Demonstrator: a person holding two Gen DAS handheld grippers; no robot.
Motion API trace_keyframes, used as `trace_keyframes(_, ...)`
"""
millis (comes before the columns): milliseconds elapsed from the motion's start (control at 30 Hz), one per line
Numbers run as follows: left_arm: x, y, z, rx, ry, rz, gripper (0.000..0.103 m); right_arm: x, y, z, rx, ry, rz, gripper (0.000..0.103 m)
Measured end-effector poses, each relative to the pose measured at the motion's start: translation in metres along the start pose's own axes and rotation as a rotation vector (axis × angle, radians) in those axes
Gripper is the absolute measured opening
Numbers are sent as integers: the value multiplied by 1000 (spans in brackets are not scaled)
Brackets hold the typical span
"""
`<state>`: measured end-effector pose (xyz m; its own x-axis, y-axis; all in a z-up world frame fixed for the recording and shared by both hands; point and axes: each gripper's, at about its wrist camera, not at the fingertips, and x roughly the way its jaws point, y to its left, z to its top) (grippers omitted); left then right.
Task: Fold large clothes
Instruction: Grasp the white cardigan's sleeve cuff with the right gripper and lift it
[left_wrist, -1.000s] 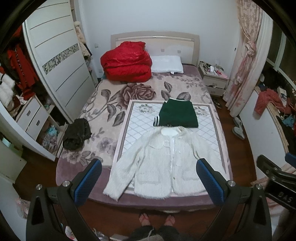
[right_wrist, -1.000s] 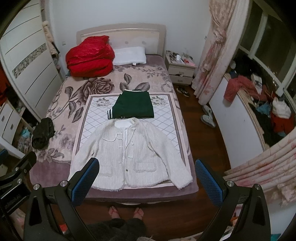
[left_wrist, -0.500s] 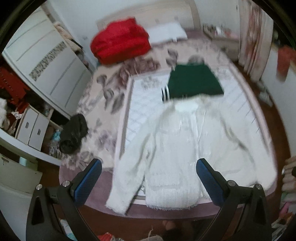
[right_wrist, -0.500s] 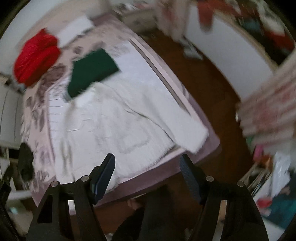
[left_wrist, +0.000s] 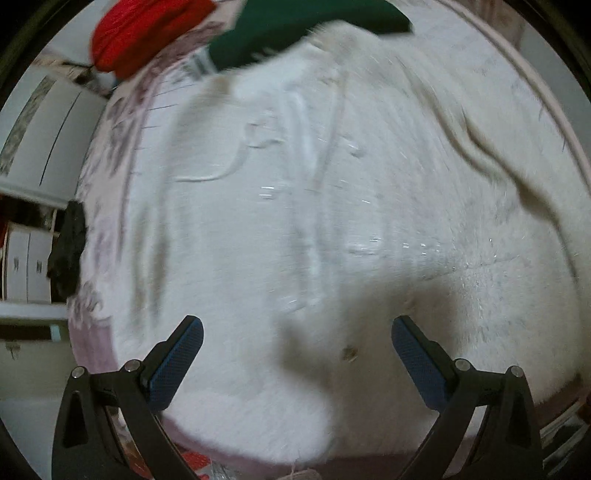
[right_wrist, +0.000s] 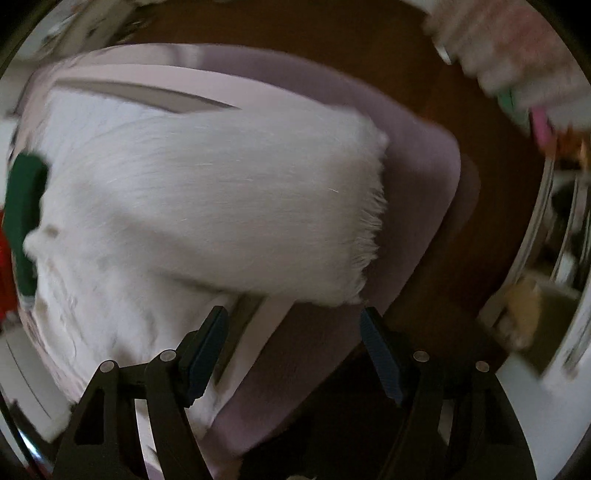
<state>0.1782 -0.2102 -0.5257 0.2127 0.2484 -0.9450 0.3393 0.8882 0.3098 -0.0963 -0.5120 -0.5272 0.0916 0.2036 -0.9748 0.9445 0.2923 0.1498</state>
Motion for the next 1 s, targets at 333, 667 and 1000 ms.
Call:
trace_keyframes(333, 43, -48, 27, 129, -12, 15, 103, 8, -29, 28, 253, -242, 70, 13)
trace_keyframes(667, 34, -57, 47, 121, -10, 4, 103, 6, -46, 58, 306, -255, 210, 44)
trace_keyframes(1000, 39, -81, 72, 97, -31, -6, 103, 43, -11, 13, 357, -184, 391, 57)
